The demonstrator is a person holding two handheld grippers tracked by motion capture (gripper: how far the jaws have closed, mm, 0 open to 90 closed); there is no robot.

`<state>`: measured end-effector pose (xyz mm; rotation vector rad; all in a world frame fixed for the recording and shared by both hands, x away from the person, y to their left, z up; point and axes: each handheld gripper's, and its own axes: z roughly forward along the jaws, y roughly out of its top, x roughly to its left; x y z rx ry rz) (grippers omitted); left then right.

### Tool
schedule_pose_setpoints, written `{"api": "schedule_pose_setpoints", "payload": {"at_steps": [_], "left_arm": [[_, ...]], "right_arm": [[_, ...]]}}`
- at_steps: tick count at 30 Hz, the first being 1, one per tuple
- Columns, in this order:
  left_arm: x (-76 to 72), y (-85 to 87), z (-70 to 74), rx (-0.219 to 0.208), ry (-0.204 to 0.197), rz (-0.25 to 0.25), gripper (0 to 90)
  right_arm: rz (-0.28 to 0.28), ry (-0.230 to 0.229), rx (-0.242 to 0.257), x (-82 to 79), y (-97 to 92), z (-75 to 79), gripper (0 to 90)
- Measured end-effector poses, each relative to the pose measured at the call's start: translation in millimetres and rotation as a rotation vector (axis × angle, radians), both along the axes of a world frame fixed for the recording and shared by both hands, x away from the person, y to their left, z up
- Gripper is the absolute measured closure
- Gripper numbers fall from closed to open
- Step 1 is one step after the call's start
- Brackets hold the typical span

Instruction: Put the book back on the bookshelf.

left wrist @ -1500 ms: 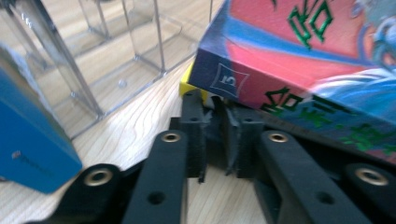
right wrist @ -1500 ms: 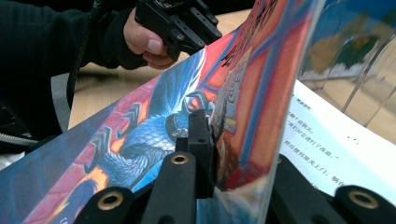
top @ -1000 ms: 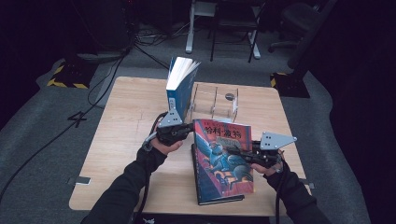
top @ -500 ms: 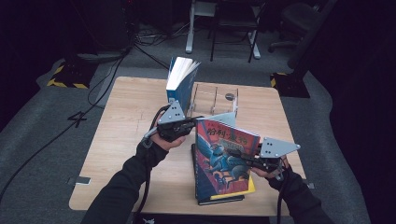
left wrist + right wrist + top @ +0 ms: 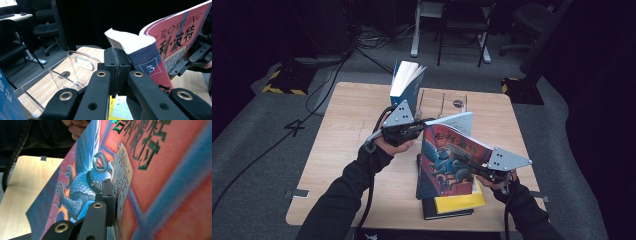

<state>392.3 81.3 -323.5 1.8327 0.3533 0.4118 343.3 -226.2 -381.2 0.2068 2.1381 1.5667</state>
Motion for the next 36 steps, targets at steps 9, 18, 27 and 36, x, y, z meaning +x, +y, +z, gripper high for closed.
{"api": "schedule_pose_setpoints", "payload": {"at_steps": [9, 18, 27, 36], "left_arm": [[-18.0, 6.0, -6.0, -0.022, 0.001, 0.002, 89.1], [-36.6, 15.7, -11.6, -0.043, 0.024, 0.019, 68.6], [-65.9, 35.6, -33.0, -0.075, 0.116, -0.029, 37.3], [-90.1, 8.5, -53.0, 0.066, 0.175, -0.079, 30.5]], "right_arm": [[0.016, -0.032, 0.007, -17.4, -7.6, 1.3, 85.9], [0.011, -0.09, 0.001, -34.5, -8.2, 1.4, 86.5], [0.018, -0.111, 0.01, -44.1, -12.6, -0.3, 86.9], [0.015, -0.118, 0.01, -44.1, -11.9, -1.2, 86.9]]}}
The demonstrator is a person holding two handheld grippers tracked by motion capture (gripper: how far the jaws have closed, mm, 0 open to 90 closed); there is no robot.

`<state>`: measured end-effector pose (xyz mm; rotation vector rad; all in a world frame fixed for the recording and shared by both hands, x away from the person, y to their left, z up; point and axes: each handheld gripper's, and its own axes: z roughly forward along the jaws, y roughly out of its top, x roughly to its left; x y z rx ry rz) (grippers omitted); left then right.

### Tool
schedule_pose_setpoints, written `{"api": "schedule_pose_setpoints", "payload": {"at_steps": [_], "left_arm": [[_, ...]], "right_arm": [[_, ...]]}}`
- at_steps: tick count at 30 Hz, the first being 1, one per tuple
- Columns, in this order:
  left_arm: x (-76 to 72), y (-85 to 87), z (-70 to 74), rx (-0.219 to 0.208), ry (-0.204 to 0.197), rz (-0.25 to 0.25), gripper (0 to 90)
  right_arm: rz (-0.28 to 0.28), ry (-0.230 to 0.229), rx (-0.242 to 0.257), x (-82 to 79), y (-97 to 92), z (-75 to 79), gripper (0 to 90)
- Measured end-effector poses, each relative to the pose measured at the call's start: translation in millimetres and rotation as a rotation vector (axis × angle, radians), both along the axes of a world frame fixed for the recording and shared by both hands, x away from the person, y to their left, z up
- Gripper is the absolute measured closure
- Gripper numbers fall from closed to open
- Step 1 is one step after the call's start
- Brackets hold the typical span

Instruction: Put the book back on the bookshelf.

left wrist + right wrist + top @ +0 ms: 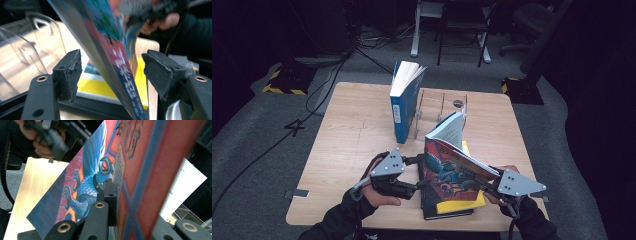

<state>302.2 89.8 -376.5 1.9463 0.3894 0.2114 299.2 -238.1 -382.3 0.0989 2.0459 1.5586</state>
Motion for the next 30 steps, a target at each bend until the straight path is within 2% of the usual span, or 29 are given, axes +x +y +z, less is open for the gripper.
{"api": "schedule_pose_setpoints", "payload": {"at_steps": [3, 8, 11, 14, 17, 21, 23, 27, 29, 30], "left_arm": [[-0.5, -5.2, -5.4, 0.015, 0.013, -0.01, 30.3], [3.5, -23.1, -25.1, 0.063, 0.056, -0.032, 30.4], [6.7, -30.3, -33.0, 0.076, 0.075, -0.031, 30.8], [11.7, -35.9, -37.5, 0.071, 0.081, -0.025, 32.3], [17.2, -41.1, -35.7, 0.059, 0.068, 0.002, 38.8], [27.6, -45.3, -26.7, 0.033, 0.041, -0.01, 36.9], [30.6, -47.5, -19.1, 0.023, 0.023, -0.011, 39.1], [29.4, -51.3, -10.5, 0.027, -0.051, -0.021, 52.8], [29.2, -51.7, -8.3, 0.01, -0.059, -0.032, 62.8], [29.2, -51.8, -7.1, 0.001, -0.065, -0.039, 62.8]], "right_arm": [[0.002, 0.002, 0.003, -0.3, -0.2, -0.2, 86.9], [0.005, -0.006, -0.001, -1.1, -0.4, 0.2, 86.8], [0.008, -0.005, 0.001, -1.8, -0.4, 0.5, 86.8], [0.013, -0.009, -0.001, -2.6, -0.4, 1.0, 86.7], [0.016, -0.014, -0.007, -2.8, -0.3, 1.8, 86.6], [0.014, -0.02, -0.016, -2.4, 0.9, 3.0, 86.4], [0.009, -0.018, -0.017, -1.2, 1.0, 3.5, 86.1], [-0.01, -0.028, -0.023, 3.2, 0.8, 4.9, 85.9], [-0.017, -0.027, -0.024, 4.1, 0.6, 5.5, 86.0], [-0.021, -0.033, -0.02, 5.7, 0.0, 6.4, 85.9]]}}
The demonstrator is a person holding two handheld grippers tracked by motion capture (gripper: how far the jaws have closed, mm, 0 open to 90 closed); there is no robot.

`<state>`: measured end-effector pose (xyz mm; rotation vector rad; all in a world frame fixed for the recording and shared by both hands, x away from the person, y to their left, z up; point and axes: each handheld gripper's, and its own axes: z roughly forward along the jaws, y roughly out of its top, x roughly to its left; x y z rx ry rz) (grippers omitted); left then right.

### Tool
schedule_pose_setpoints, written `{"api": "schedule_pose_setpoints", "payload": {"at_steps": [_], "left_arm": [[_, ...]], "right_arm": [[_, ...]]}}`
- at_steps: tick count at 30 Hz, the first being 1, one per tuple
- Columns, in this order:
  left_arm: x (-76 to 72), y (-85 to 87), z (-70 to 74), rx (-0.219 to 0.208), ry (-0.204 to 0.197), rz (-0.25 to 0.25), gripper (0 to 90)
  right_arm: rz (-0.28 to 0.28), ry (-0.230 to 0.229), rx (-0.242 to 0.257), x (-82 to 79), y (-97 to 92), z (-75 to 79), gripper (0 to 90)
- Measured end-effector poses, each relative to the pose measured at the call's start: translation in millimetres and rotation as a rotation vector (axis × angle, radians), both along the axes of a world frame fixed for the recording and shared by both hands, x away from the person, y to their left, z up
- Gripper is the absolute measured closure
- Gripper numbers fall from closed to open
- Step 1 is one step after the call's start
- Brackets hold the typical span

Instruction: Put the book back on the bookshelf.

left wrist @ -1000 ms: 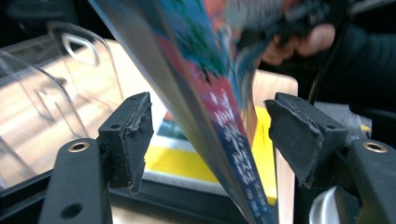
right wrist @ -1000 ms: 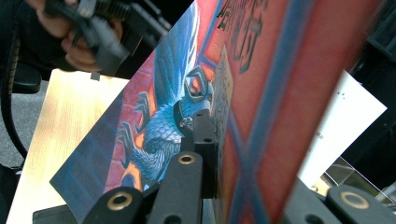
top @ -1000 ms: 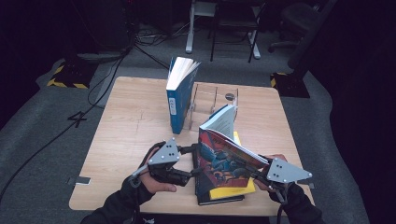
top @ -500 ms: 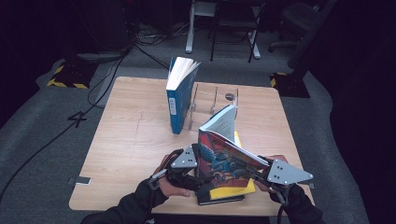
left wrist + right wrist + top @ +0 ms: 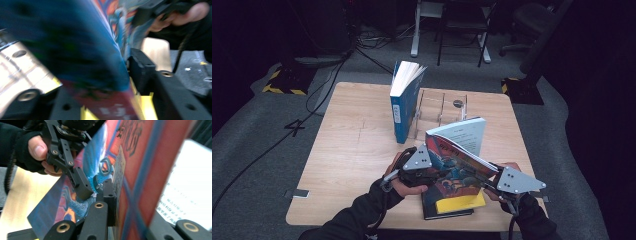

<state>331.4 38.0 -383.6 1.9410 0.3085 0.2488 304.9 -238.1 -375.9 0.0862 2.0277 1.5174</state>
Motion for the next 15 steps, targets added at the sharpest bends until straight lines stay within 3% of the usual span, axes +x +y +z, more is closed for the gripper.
{"api": "schedule_pose_setpoints", "payload": {"at_steps": [3, 7, 12, 15], "left_arm": [[-1.3, -2.2, 2.8, 0.021, -0.061, 0.037, 66.7], [3.7, -0.1, 4.2, 0.03, -0.085, 0.056, 70.6], [6.0, 4.5, 4.6, 0.047, -0.119, 0.034, 70.9], [6.8, 7.9, 3.9, 0.046, -0.124, 0.02, 71.1]], "right_arm": [[-0.008, -0.014, -0.012, 2.4, -1.3, 2.7, 85.6], [-0.028, -0.007, 0.001, 9.5, -1.4, 4.3, 82.8], [-0.04, -0.001, 0.016, 12.9, -2.3, 5.5, 78.5], [-0.065, 0.006, 0.057, 12.4, -8.3, 7.2, 68.9]]}}
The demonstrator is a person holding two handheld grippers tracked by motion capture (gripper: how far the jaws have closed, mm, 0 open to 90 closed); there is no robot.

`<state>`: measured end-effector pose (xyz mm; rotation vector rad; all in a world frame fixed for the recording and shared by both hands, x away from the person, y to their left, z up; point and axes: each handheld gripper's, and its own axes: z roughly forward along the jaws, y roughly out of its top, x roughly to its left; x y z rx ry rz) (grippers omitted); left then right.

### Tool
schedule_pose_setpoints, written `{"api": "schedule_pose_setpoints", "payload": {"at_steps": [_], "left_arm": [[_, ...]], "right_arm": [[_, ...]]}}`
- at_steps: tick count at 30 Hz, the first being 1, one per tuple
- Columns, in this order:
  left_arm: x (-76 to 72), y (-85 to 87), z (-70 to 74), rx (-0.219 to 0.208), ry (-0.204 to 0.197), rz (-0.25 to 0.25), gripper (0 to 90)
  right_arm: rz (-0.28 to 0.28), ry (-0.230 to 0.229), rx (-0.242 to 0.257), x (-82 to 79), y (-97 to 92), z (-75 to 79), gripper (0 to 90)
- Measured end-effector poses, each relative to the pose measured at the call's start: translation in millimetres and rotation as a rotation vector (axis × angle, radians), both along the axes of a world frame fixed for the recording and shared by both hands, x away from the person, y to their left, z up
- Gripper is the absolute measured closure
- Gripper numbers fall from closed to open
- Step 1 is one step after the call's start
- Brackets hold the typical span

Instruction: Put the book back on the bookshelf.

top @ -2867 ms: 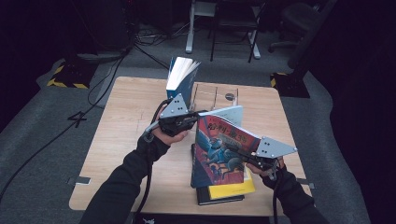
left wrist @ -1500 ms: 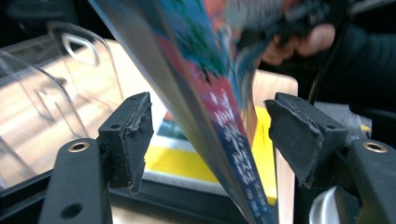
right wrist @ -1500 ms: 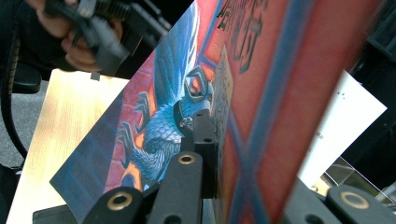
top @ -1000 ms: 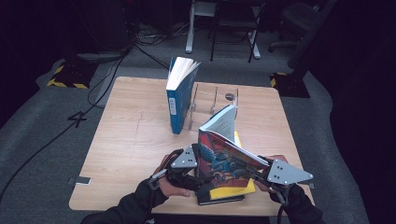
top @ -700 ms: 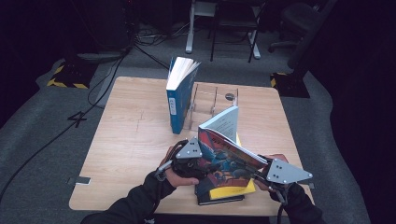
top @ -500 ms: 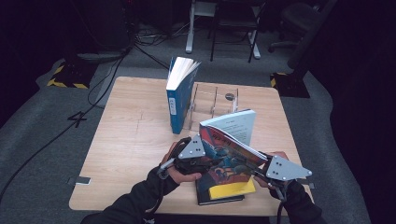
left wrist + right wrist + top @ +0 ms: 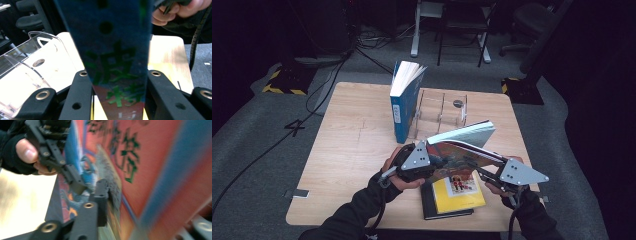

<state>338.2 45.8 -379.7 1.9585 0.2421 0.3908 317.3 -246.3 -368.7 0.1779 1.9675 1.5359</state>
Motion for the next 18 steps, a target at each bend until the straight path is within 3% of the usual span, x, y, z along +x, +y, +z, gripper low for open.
{"api": "schedule_pose_setpoints", "payload": {"at_steps": [4, 7, 9, 12, 18], "left_arm": [[0.0, 2.1, -1.7, -0.007, 0.004, -0.016, 71.4], [0.2, 2.2, -3.2, -0.024, 0.012, -0.016, 71.4], [1.7, 3.8, -5.2, -0.045, 0.025, -0.025, 71.6], [1.9, 4.6, -6.4, -0.051, 0.024, -0.034, 71.4], [4.1, 6.7, -10.2, -0.09, 0.036, -0.037, 69.9]], "right_arm": [[-0.041, 0.045, 0.072, 4.8, -18.4, 2.1, 60.0], [-0.111, 0.042, 0.075, 6.9, -27.3, 2.2, 51.8], [-0.133, 0.073, 0.097, 10.4, -31.0, 0.9, 46.1], [-0.157, 0.134, 0.082, 19.5, -29.6, -6.5, 38.7], [-0.104, 0.233, 0.026, 34.7, -13.4, -25.5, 34.7]]}}
